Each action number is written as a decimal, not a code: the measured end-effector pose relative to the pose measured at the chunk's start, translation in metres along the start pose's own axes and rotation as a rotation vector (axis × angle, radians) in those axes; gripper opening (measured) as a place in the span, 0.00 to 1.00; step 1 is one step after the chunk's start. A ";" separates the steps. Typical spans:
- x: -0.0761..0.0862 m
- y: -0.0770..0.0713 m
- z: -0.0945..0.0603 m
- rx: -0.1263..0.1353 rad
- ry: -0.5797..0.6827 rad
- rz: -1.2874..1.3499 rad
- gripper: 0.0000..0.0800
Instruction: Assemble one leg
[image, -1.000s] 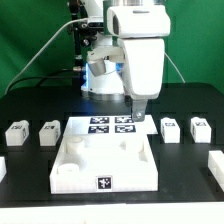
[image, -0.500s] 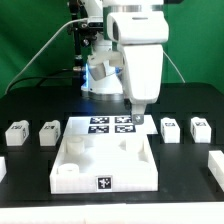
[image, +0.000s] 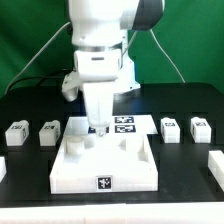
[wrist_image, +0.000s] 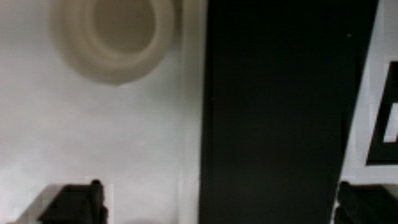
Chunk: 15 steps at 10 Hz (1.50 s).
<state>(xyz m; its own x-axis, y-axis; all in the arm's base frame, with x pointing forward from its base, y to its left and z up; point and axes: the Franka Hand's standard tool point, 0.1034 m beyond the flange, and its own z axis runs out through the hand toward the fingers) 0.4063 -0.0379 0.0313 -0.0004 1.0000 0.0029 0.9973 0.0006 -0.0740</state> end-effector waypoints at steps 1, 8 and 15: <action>0.002 0.000 0.006 0.005 0.004 0.003 0.81; 0.000 0.014 0.017 0.010 0.009 0.009 0.58; -0.001 0.015 0.017 0.004 0.009 0.010 0.08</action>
Offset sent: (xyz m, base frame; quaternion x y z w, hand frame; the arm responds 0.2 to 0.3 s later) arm 0.0197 0.0064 -0.0090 0.0119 0.0224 0.0049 0.9997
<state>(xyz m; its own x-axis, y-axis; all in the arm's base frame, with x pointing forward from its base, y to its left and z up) 0.4200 -0.0388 0.0138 0.0100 0.9999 0.0107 0.9969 -0.0091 -0.0782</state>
